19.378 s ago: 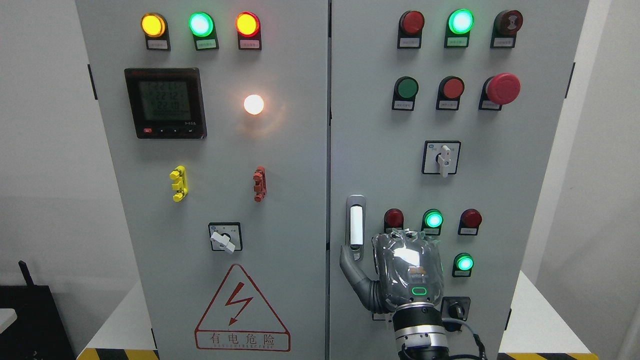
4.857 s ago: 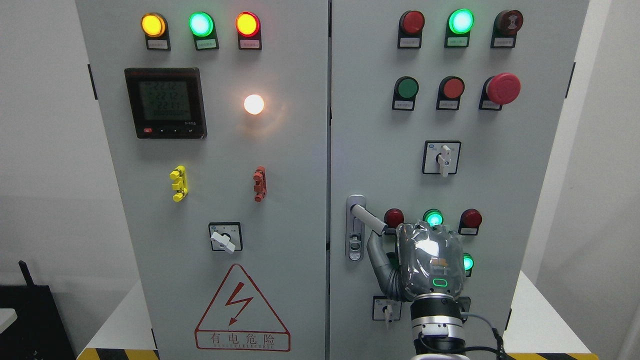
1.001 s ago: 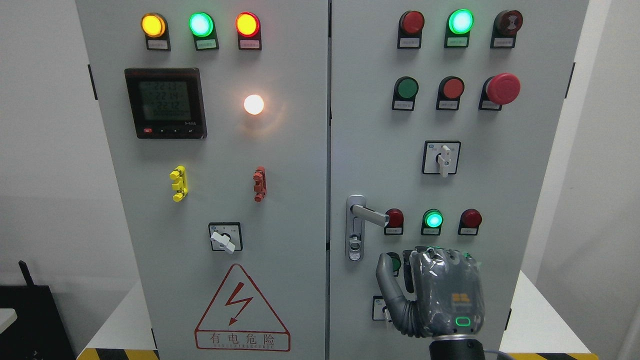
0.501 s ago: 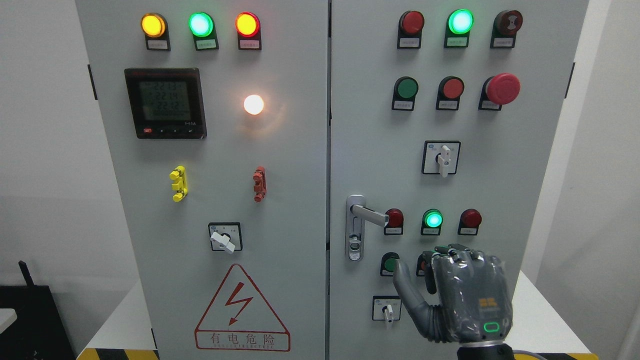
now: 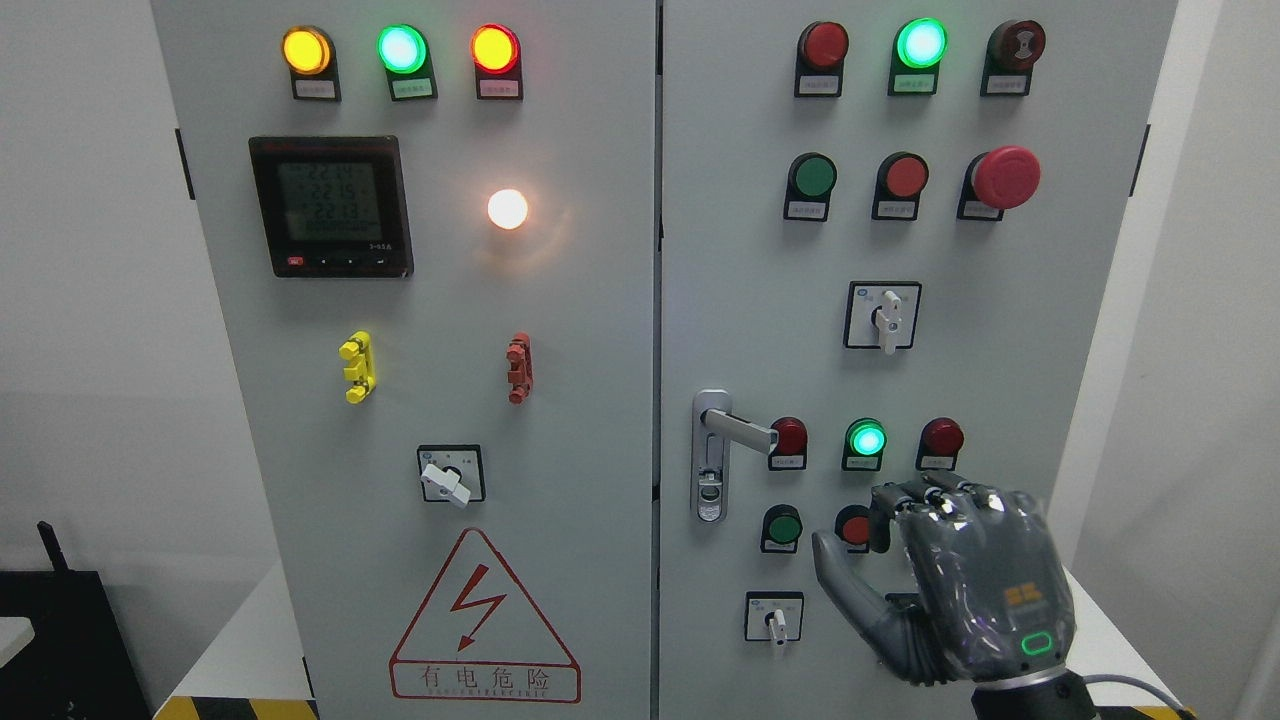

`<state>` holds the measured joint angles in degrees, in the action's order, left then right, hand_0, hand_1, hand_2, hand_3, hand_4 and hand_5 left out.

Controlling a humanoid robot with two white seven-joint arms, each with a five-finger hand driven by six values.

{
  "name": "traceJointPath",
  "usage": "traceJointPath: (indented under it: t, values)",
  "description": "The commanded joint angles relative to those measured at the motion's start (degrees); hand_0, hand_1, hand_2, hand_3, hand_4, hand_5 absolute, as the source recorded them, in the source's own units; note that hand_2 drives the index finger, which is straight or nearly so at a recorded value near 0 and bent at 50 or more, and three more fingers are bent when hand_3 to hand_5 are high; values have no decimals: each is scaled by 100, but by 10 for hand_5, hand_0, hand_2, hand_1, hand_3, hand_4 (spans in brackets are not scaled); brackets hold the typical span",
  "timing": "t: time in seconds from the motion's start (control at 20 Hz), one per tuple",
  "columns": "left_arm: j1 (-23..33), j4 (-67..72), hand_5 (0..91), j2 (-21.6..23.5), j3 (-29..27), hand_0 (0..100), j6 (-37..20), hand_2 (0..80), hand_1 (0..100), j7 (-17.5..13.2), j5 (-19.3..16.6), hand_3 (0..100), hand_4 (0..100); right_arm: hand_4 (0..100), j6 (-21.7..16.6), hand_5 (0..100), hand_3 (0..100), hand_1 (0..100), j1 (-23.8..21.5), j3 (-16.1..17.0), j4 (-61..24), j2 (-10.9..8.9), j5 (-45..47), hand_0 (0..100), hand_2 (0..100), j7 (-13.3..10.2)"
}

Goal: Release door handle
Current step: 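Pull the right hand back and away from the latch handle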

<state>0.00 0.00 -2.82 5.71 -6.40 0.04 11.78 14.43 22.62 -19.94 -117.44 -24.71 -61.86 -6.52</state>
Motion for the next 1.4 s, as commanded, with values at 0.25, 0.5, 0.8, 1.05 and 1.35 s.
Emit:
traceJointPath:
  t: [0.25, 0.5, 0.8, 1.05, 1.35]
  values:
    - [185, -176, 0, 1, 0, 120, -2, 0, 389, 5, 0, 0, 0, 880, 8, 974, 967, 0, 655, -695, -147, -2186, 1246, 415, 501, -25]
    - [185, -176, 0, 1, 0, 120, -2, 0, 389, 5, 0, 0, 0, 903, -28, 982, 966, 0, 902, -915, -209, -2678, 1712, 410, 459, -182]
    - [185, -176, 0, 1, 0, 120, -2, 0, 389, 5, 0, 0, 0, 910, -71, 989, 962, 0, 963, -915, -209, -2951, 1739, 399, 427, -411]
    - [185, -176, 0, 1, 0, 120, -2, 0, 389, 5, 0, 0, 0, 913, -307, 987, 961, 0, 1174, -915, -209, -3197, 1844, 401, 428, -420]
    - [185, -176, 0, 1, 0, 120, -2, 0, 389, 5, -9, 0, 0, 908, -748, 986, 901, 0, 1297, -924, -209, -3821, 2563, 402, 416, -577]
